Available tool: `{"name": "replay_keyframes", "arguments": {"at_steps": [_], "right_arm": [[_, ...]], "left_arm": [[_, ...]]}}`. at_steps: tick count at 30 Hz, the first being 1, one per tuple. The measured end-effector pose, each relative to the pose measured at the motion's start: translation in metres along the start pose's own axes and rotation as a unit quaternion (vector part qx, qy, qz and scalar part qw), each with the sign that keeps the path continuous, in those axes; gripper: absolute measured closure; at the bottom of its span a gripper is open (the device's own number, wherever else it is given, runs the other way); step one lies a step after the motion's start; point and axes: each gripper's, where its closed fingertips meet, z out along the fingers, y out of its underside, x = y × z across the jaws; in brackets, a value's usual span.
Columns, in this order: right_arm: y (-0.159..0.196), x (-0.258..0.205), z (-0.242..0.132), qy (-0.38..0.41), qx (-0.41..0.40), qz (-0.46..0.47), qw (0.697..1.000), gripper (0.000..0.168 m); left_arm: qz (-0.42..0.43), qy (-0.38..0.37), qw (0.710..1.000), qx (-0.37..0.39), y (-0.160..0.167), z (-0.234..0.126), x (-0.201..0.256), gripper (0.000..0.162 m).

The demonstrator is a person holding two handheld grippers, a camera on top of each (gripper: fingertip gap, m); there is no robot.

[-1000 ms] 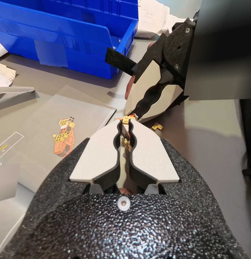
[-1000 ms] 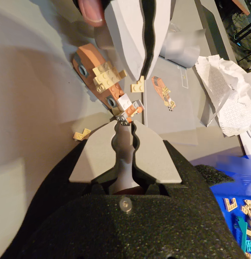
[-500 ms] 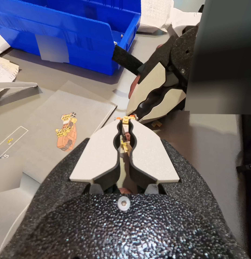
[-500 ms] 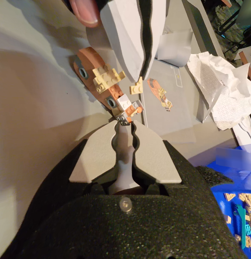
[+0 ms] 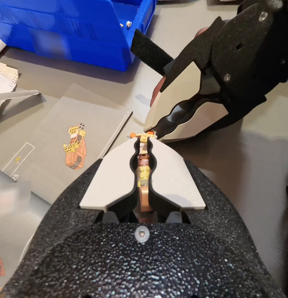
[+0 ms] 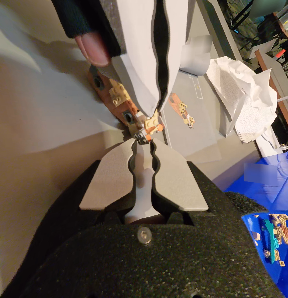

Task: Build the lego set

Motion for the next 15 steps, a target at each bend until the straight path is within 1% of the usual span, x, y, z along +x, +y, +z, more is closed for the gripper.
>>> {"name": "replay_keyframes", "arguments": {"at_steps": [15], "right_arm": [[-0.0019, -0.0011, 0.0004, 0.006, 0.005, -0.004, 1.000, 0.153]], "left_arm": [[-0.005, -0.004, 1.000, -0.019, 0.0076, 0.0049, -0.0010, 0.154]]}}
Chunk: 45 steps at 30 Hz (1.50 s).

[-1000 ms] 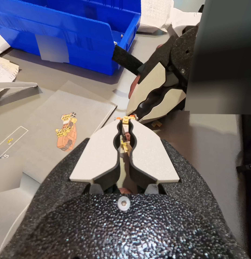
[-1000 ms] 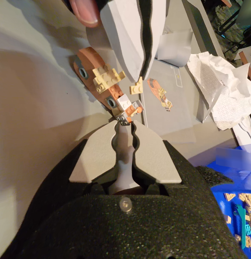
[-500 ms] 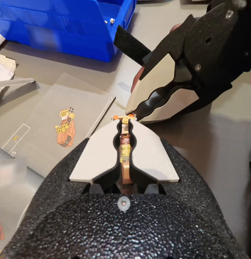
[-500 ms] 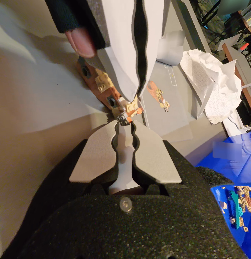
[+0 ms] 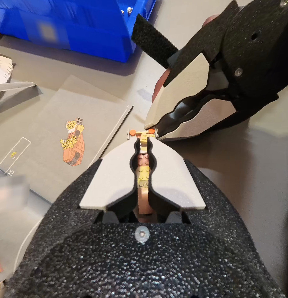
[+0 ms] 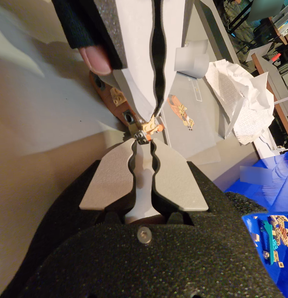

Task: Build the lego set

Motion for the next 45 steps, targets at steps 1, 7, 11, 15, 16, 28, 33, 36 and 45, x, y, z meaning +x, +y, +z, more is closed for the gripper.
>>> {"name": "replay_keyframes", "arguments": {"at_steps": [1, 7, 11, 15, 16, 28, 33, 36, 45], "right_arm": [[0.000, 0.000, 0.000, 0.000, 0.000, 0.000, 1.000, 0.153], [-0.001, 0.000, 0.000, 0.001, 0.002, -0.002, 1.000, 0.153], [-0.001, -0.001, 0.000, 0.000, 0.002, -0.003, 1.000, 0.153], [-0.001, -0.001, -0.001, 0.000, 0.003, -0.005, 1.000, 0.153], [-0.001, -0.001, -0.001, 0.000, 0.003, -0.005, 1.000, 0.153], [-0.001, 0.001, 0.000, 0.005, 0.009, -0.016, 1.000, 0.153], [-0.002, 0.005, 0.001, 0.008, 0.018, -0.026, 0.999, 0.153], [-0.002, 0.007, 0.003, 0.005, 0.024, -0.034, 0.999, 0.153], [-0.002, 0.015, 0.008, 0.011, 0.029, -0.046, 0.998, 0.153]], "left_arm": [[0.000, 0.001, 1.000, -0.001, 0.000, 0.000, 0.000, 0.154], [0.006, -0.002, 1.000, -0.008, 0.002, 0.000, 0.001, 0.154], [0.023, -0.009, 0.999, -0.025, 0.007, 0.002, 0.002, 0.154], [0.032, -0.015, 0.999, -0.024, 0.005, 0.001, 0.003, 0.154], [0.033, -0.016, 0.999, -0.023, 0.005, 0.001, 0.003, 0.154], [0.022, -0.006, 1.000, 0.006, -0.003, -0.009, -0.001, 0.148], [-0.010, 0.003, 1.000, 0.022, 0.002, -0.019, -0.019, 0.148], [-0.050, 0.046, 0.997, 0.040, 0.004, -0.020, -0.021, 0.147], [-0.126, 0.124, 0.982, 0.059, 0.004, -0.010, -0.019, 0.143]]}}
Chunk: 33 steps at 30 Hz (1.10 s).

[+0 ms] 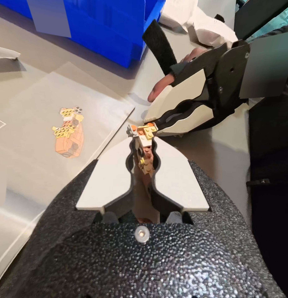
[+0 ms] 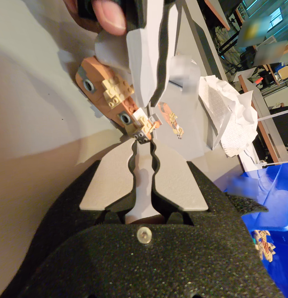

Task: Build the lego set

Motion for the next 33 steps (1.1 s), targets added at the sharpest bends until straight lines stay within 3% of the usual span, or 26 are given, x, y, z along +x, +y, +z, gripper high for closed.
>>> {"name": "replay_keyframes", "arguments": {"at_steps": [13, 33], "right_arm": [[-0.006, 0.007, 0.001, 0.025, 0.005, -0.032, 0.999, 0.153], [-0.012, 0.011, 0.005, 0.047, 0.010, -0.061, 0.997, 0.153]], "left_arm": [[-0.052, -0.009, 0.999, 0.012, -0.003, -0.001, -0.006, 0.137], [-0.120, 0.061, 0.990, 0.034, -0.005, 0.002, 0.000, 0.136]]}}
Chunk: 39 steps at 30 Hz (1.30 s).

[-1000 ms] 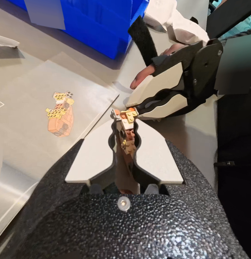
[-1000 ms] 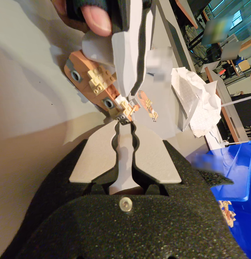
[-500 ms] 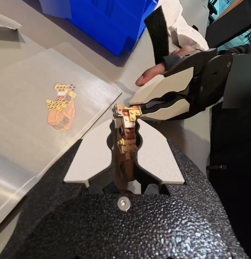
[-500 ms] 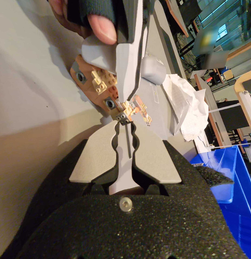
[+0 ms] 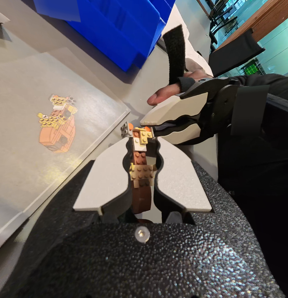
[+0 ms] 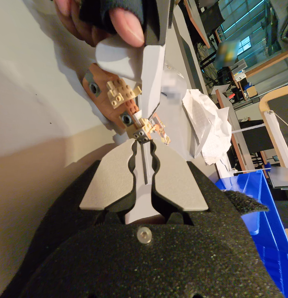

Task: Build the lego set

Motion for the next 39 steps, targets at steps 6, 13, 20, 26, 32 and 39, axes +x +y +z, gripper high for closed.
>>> {"name": "replay_keyframes", "arguments": {"at_steps": [6, 13, 20, 26, 32, 39], "right_arm": [[-0.001, 0.001, 0.000, 0.004, 0.000, -0.006, 1.000, 0.153], [-0.002, 0.001, 0.001, 0.010, -0.001, -0.015, 1.000, 0.153], [0.001, -0.001, 0.004, 0.009, -0.007, -0.021, 1.000, 0.153], [0.002, -0.003, 0.006, 0.006, -0.009, -0.025, 1.000, 0.153], [0.004, -0.002, 0.007, 0.012, -0.008, -0.032, 0.999, 0.153], [0.003, 0.000, 0.007, 0.019, -0.005, -0.043, 0.999, 0.152]], "left_arm": [[-0.015, 0.001, 1.000, 0.004, 0.000, -0.001, -0.004, 0.137], [-0.027, 0.002, 1.000, 0.009, 0.001, -0.001, -0.008, 0.141], [-0.025, 0.000, 1.000, 0.004, 0.003, 0.001, -0.010, 0.143], [-0.016, -0.010, 1.000, -0.008, 0.007, 0.005, -0.012, 0.141], [-0.021, 0.002, 1.000, -0.006, 0.007, 0.003, -0.011, 0.142], [-0.006, -0.005, 1.000, -0.009, 0.007, 0.004, -0.011, 0.141]]}}
